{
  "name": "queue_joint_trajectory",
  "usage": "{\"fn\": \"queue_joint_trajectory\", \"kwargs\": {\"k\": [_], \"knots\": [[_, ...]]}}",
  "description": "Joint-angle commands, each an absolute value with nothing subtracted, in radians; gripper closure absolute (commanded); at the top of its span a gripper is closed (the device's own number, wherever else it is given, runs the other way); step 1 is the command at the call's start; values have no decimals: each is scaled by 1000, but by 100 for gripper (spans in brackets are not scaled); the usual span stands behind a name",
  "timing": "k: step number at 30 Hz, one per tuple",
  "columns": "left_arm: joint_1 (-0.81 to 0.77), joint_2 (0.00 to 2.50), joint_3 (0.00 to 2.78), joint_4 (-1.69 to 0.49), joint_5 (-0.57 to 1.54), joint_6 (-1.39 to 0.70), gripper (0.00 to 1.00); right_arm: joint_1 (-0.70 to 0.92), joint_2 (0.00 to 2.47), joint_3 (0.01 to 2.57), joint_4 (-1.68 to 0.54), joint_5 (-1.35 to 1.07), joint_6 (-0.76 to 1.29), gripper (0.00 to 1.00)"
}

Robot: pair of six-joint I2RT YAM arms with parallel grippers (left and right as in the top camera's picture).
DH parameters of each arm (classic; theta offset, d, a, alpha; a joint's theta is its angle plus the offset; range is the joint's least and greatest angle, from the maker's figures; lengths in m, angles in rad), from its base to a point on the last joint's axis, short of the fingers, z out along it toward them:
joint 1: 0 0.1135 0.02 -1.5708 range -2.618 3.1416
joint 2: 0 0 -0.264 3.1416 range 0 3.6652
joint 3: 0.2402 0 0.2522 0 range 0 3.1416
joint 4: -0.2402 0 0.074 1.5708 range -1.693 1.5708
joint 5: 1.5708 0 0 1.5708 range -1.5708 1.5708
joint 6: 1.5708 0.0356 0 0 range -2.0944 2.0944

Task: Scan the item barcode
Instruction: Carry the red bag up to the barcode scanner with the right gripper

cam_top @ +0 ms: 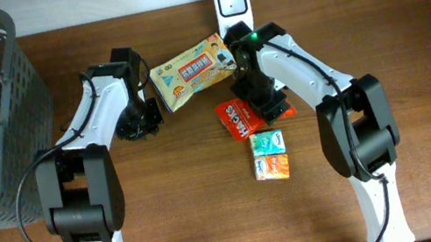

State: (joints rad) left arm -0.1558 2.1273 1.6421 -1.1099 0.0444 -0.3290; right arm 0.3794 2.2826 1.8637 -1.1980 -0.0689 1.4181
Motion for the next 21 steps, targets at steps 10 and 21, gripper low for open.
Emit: {"fn": "queue_joint_trajectory", "kwargs": {"k": [10, 21], "knots": [[-154, 2137, 1663, -1104, 37, -313, 77, 379, 2281, 1838, -1162, -31, 1429, 55], [-154, 2137, 1663, -1104, 37, -313, 77, 339, 2271, 1961, -1192, -28, 1036, 96]]}}
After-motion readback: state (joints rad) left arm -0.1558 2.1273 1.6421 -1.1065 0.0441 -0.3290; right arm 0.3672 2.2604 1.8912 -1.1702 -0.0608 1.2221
